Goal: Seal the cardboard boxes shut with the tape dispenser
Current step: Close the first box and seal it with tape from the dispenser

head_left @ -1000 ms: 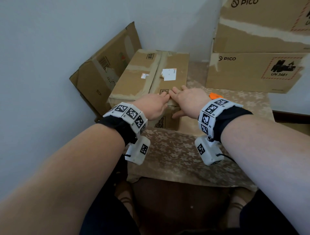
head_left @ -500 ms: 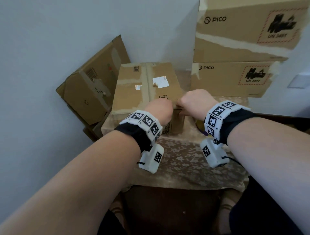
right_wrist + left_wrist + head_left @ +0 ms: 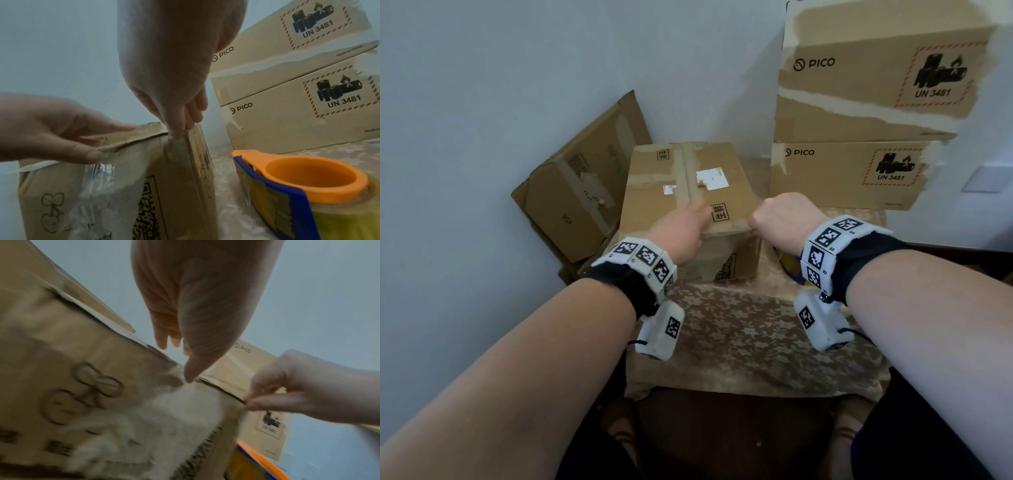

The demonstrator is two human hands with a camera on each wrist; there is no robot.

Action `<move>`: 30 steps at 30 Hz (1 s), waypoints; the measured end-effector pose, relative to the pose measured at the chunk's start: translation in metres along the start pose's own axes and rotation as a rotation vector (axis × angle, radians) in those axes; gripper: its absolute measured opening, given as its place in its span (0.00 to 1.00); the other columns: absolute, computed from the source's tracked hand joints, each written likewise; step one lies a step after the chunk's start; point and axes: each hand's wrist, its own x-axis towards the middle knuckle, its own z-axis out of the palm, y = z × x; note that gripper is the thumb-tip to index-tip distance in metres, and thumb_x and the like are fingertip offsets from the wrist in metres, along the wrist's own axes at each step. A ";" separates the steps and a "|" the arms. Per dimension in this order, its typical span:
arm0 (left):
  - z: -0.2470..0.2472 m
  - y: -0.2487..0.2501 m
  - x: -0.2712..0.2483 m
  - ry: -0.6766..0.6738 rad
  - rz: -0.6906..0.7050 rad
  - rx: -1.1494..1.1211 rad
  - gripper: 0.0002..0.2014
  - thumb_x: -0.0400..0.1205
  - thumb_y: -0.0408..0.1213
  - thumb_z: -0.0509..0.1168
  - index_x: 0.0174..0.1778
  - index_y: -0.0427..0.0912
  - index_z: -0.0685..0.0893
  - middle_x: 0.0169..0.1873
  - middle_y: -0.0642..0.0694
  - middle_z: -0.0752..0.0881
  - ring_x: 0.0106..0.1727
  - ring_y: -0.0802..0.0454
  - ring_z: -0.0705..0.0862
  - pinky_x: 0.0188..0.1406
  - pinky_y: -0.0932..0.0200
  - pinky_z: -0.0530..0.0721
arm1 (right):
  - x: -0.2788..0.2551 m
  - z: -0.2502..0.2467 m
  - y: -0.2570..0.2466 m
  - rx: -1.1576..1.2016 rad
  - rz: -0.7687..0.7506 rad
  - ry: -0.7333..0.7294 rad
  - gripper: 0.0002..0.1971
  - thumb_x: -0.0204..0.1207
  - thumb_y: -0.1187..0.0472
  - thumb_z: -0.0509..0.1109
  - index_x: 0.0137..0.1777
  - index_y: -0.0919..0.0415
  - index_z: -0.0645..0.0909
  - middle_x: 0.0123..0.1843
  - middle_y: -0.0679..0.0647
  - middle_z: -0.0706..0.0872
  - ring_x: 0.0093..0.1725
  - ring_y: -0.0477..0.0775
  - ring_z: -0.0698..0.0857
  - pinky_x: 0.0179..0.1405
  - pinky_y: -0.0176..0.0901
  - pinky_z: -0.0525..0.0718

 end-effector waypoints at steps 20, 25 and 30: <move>-0.011 -0.104 -0.057 -0.126 -0.209 -0.295 0.21 0.88 0.31 0.54 0.78 0.40 0.71 0.80 0.47 0.65 0.80 0.52 0.64 0.76 0.64 0.58 | 0.047 -0.025 -0.070 0.253 -0.077 -0.027 0.26 0.79 0.42 0.64 0.74 0.51 0.72 0.58 0.52 0.85 0.53 0.55 0.85 0.46 0.49 0.88; -0.005 -0.113 -0.061 -0.067 -0.170 -0.282 0.23 0.85 0.28 0.58 0.77 0.45 0.73 0.76 0.44 0.73 0.77 0.48 0.70 0.75 0.60 0.63 | 0.064 -0.025 -0.093 0.226 -0.155 -0.035 0.25 0.79 0.45 0.66 0.73 0.53 0.71 0.65 0.50 0.81 0.56 0.54 0.83 0.46 0.48 0.86; -0.001 -0.124 -0.056 -0.071 -0.101 -0.296 0.25 0.84 0.24 0.58 0.76 0.46 0.73 0.77 0.48 0.71 0.78 0.51 0.68 0.72 0.69 0.62 | 0.075 -0.025 -0.106 0.204 -0.111 -0.036 0.14 0.83 0.57 0.61 0.67 0.58 0.74 0.54 0.53 0.83 0.46 0.56 0.83 0.36 0.48 0.81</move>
